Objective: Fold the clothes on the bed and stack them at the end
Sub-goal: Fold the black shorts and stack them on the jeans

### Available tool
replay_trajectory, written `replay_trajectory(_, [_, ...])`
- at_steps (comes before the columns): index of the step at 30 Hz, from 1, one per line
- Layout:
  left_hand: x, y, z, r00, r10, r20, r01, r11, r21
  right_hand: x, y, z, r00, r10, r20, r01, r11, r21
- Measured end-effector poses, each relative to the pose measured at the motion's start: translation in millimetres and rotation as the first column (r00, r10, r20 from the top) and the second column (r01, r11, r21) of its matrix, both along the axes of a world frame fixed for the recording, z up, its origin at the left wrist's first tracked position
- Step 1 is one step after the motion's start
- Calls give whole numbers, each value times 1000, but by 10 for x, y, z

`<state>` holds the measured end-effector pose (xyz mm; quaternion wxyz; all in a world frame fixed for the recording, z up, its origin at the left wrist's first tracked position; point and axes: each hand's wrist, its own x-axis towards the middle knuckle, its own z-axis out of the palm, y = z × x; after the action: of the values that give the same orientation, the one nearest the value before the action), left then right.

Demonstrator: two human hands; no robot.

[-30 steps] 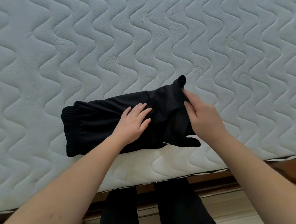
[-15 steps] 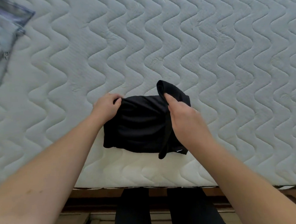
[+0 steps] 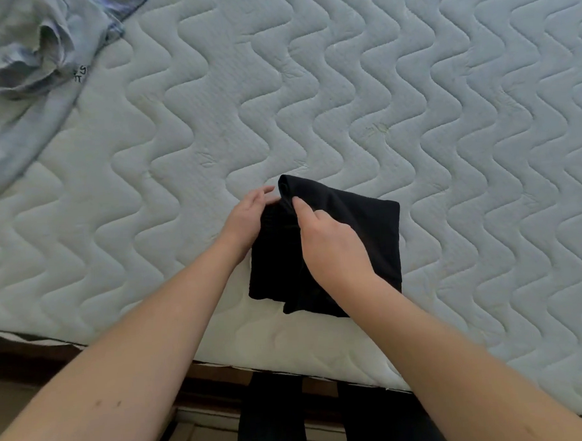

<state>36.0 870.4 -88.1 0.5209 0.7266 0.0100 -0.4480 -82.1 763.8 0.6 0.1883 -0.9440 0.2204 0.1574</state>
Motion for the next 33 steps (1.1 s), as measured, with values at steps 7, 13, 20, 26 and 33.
replay_trajectory(7, [317, 15, -21, 938, 237, -254, -259, 964, -56, 162, 300, -241, 995, 99, 0, -99, 995, 9])
replay_trajectory(13, [477, 204, -36, 973, 115, -202, -109, 993, 43, 114, 360, -432, 966, 235, 105, -253, 939, 230])
replay_trajectory(20, [512, 70, -27, 909, -417, -18, 402, 863, 306, -290, -720, -704, 885, -461, 61, 454, 885, 100])
replay_trajectory(26, [505, 29, -55, 882, -429, -197, 472, 809, 351, -464, -1268, -958, 500, -768, -400, 817, 264, 513])
replay_trajectory(33, [318, 88, 326, 831, -555, -40, 522, 753, 400, -601, -1364, -734, 683, -631, -368, 665, 329, 671])
